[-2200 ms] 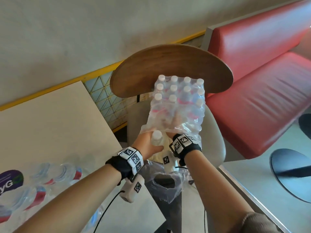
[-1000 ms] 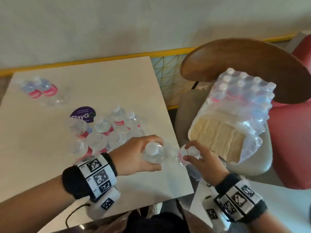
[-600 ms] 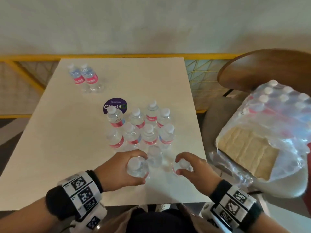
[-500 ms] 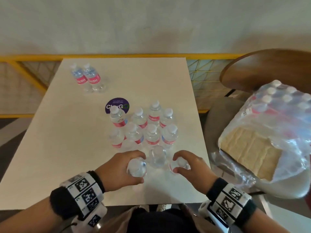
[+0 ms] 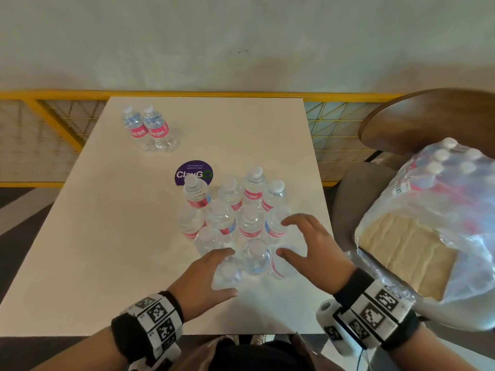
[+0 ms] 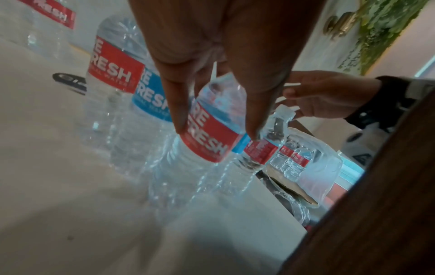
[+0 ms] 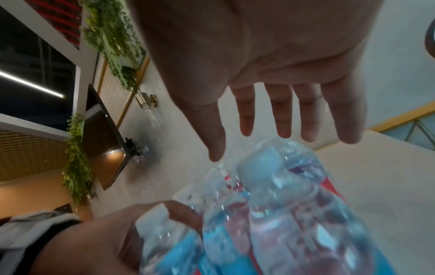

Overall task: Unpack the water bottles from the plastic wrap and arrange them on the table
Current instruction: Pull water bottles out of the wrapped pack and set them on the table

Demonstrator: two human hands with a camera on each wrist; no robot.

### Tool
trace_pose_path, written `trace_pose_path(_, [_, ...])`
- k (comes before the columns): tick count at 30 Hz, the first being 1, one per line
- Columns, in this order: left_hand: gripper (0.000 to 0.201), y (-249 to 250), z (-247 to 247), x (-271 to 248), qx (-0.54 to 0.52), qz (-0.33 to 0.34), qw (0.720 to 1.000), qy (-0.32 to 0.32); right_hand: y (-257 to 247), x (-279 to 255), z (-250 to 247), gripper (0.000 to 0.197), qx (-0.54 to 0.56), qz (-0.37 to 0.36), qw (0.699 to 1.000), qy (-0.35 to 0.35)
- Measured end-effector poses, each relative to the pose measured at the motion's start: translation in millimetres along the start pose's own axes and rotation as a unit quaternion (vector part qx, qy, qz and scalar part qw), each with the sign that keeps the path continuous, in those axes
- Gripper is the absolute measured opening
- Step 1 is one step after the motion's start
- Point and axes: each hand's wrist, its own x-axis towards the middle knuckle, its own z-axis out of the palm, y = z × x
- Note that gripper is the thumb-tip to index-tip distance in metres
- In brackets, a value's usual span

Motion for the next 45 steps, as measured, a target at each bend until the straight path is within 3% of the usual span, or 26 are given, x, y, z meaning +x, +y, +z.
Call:
trace_pose_path(3, [0.087, 14.6, -27.8, -11.3, -0.005, 0.025, 0.999, 0.023, -18.7, 20.7, -17.3, 0.043, -0.007, -0.028, 0.999, 0.019])
trace_pose_path(7, [0.052, 26.1, -89.1, 1.2, -0.004, 0.083, 0.978, 0.190, -55.8, 68.7, -36.9, 0.035, -0.041, -0.055, 0.998, 0.011])
trace_pose_path(10, [0.051, 8.1, -126.7, 39.3, 0.078, 0.078, 0.964, 0.242, -81.0, 113.0, -34.3, 0.037, -0.092, -0.045, 0.993, -0.054])
trace_pose_path(13, [0.064, -5.5, -139.8, 78.0, 0.139, -0.012, 0.975, 0.171, -92.4, 146.4, -14.6, 0.047, -0.186, -0.044, 0.972, -0.134])
trace_pose_path(16, [0.061, -4.5, -137.9, 99.4, 0.146, -0.063, 0.981, 0.115, -94.0, 163.5, 8.4, 0.052, -0.254, -0.032, 0.944, -0.207])
trace_pose_path(19, [0.050, 0.1, -138.8, 111.1, 0.139, -0.074, 0.980, 0.121, -94.6, 169.8, 19.3, 0.041, -0.289, -0.037, 0.934, -0.206])
trace_pose_path(22, [0.040, 4.8, -142.6, 121.4, 0.130, -0.063, 0.981, 0.133, -96.1, 176.3, 25.0, 0.032, -0.315, -0.040, 0.932, -0.175])
trace_pose_path(28, [0.022, 10.7, -160.2, 146.8, 0.196, -0.048, 0.972, 0.120, -106.1, 193.4, 22.5, 0.032, -0.321, -0.015, 0.934, -0.154])
trace_pose_path(32, [0.059, 7.0, -166.1, 148.5, 0.166, -0.053, 0.981, 0.089, -106.2, 189.7, 4.5, 0.042, -0.285, 0.003, 0.945, -0.161])
trace_pose_path(34, [0.073, 2.2, -167.2, 132.3, 0.140, -0.001, 0.981, 0.132, -103.6, 176.7, -14.3, 0.047, -0.263, 0.004, 0.953, -0.150])
trace_pose_path(36, [0.071, -2.5, -163.1, 105.8, 0.091, 0.104, 0.974, 0.178, -98.3, 157.3, -29.8, 0.049, -0.248, -0.005, 0.956, -0.157])
trace_pose_path(38, [0.066, -10.7, -152.0, 76.3, 0.035, 0.184, 0.973, 0.137, -91.8, 134.2, -31.4, 0.054, -0.239, -0.008, 0.947, -0.212])
trace_pose_path(41, [0.059, -32.8, -128.6, 54.1, 0.028, 0.150, 0.988, 0.035, -79.5, 112.5, -7.8, 0.057, -0.261, 0.006, 0.921, -0.288])
trace_pose_path(43, [0.049, -46.2, -119.4, 57.5, 0.043, 0.117, 0.992, 0.014, -73.4, 111.4, 5.7, 0.051, -0.282, 0.010, 0.917, -0.282])
trace_pose_path(45, [0.054, -50.8, -117.1, 66.4, 0.015, 0.103, 0.994, 0.020, -71.7, 114.9, 10.4, 0.043, -0.295, 0.005, 0.920, -0.257])
